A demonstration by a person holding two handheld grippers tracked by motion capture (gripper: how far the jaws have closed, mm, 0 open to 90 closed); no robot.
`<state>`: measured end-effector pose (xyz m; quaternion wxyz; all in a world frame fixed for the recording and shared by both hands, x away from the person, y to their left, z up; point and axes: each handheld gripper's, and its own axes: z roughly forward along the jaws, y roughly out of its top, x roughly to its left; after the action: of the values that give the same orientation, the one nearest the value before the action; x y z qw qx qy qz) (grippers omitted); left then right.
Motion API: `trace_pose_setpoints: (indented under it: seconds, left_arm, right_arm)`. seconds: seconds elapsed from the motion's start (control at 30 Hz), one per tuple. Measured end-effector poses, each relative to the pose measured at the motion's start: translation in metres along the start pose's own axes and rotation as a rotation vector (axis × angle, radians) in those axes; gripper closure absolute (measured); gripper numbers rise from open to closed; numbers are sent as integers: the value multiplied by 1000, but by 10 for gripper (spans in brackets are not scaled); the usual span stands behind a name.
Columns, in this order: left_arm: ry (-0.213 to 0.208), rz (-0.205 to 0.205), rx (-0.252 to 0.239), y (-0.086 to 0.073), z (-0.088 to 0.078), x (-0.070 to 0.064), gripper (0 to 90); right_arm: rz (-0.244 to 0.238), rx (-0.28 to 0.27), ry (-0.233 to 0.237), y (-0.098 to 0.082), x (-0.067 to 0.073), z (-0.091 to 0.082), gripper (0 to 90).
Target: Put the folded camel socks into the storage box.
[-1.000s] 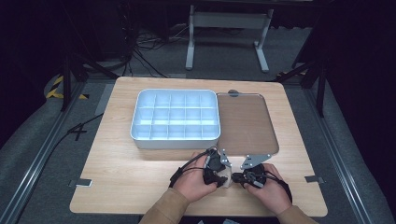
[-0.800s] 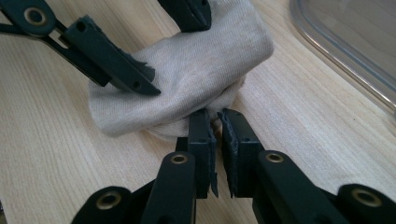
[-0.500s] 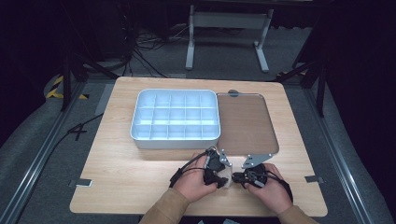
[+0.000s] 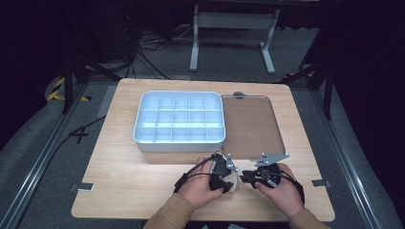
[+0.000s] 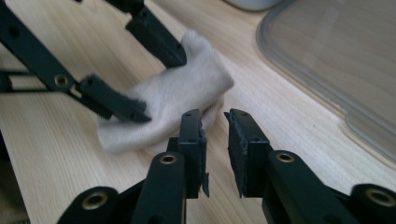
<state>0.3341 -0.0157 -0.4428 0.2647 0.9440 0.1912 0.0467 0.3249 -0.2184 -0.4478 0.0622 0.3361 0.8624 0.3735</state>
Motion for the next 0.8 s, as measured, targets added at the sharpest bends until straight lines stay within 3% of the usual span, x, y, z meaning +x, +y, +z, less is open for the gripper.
trace_pose_setpoints:
  seconds: [0.17, 0.33, 0.43, 0.7, 0.8]
  left_arm:
    - [7, 1, -4, 0, 0, -1, 482]
    - [8, -1, -5, -1, -1, -1, 477]
    - [7, -1, -9, -2, -1, -2, 467]
    - [-32, 22, 3, -6, -6, -3, 412]
    - [-44, 6, 24, -10, -5, -3, 394]
  right_arm:
    - [47, -58, 25, 7, 1, 1, 711]
    - [70, -69, 27, 7, 4, 10, 603]
    - [77, -75, 18, 7, 3, 13, 581]
    - [82, -24, 3, 4, 2, 22, 575]
    - [92, -13, 5, 4, 2, 23, 550]
